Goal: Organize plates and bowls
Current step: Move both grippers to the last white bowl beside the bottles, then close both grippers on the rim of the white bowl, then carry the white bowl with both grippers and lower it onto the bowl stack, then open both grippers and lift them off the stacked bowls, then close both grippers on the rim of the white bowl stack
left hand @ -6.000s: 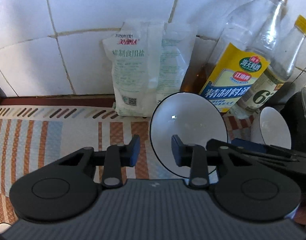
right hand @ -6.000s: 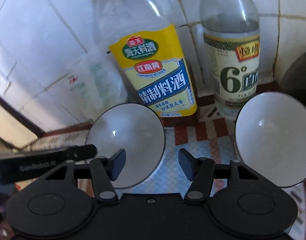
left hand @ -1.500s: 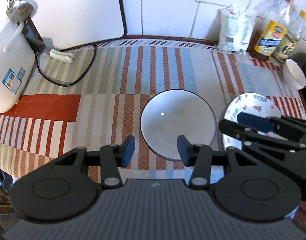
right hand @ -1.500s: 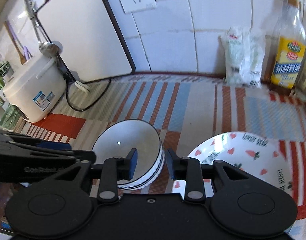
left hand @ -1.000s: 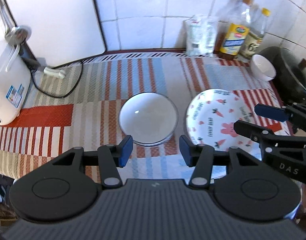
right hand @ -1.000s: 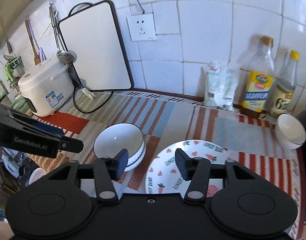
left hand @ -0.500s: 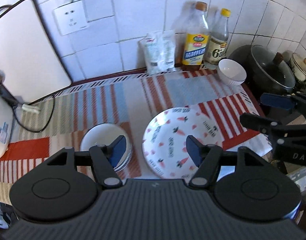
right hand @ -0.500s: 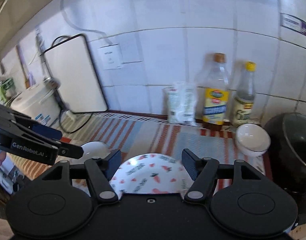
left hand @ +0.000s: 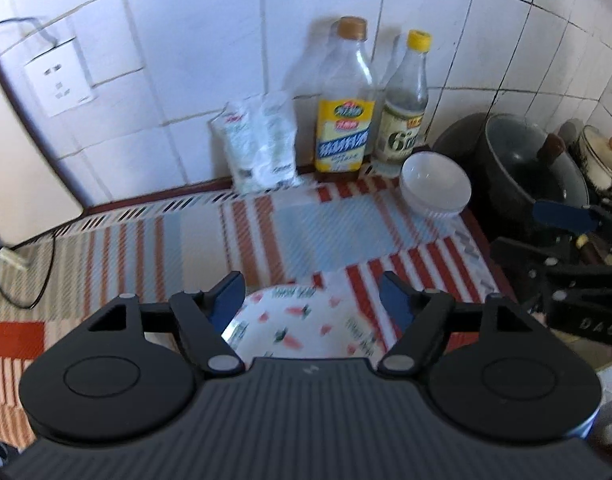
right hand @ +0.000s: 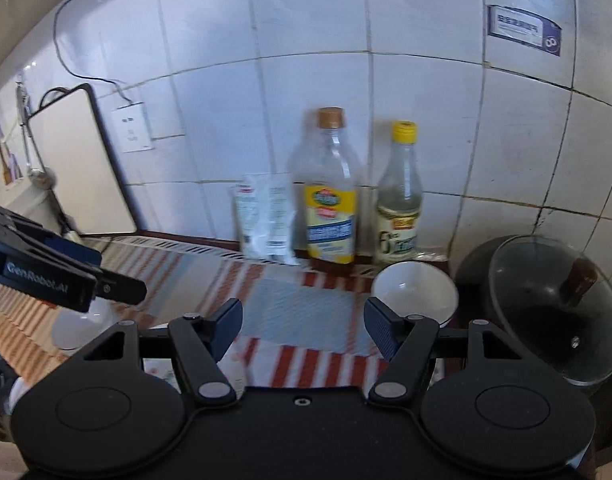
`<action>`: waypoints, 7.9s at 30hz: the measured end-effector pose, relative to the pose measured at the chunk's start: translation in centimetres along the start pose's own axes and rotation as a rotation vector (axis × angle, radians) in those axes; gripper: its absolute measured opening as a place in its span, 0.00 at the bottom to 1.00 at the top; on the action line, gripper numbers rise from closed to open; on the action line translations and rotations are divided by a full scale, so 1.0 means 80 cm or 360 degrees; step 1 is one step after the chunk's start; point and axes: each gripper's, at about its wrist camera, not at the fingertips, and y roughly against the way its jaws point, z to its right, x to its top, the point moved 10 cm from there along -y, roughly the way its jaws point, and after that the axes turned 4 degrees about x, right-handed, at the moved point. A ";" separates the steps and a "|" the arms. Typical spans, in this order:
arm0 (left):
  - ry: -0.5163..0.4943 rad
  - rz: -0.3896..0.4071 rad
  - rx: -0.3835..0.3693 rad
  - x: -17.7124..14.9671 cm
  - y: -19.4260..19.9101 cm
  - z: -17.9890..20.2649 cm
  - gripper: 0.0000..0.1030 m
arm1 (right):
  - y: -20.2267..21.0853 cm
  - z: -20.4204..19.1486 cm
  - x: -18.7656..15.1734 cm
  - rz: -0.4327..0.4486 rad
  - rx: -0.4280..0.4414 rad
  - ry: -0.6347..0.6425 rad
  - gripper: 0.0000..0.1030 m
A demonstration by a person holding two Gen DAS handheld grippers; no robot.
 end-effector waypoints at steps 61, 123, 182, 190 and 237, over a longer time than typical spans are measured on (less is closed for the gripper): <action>-0.0202 -0.0098 -0.0220 0.063 -0.263 0.162 0.09 | -0.220 0.131 -0.085 -0.0254 -0.0170 -0.0173 0.73; 0.0320 -0.0064 0.0035 -0.163 0.046 -0.266 0.10 | -0.090 -0.386 -0.058 -0.0265 0.0295 0.0433 0.73; 0.0460 -0.0251 0.0025 -0.166 0.005 -0.303 0.26 | -0.133 -0.355 -0.075 -0.0506 0.0299 0.0215 0.78; 0.0489 -0.0123 -0.0040 -0.183 0.050 -0.284 0.32 | -0.090 -0.366 -0.078 -0.0457 0.0302 0.0346 0.78; 0.0713 0.0059 -0.0088 -0.194 -0.044 -0.303 0.47 | -0.207 -0.395 -0.185 0.0049 0.0192 0.0152 0.89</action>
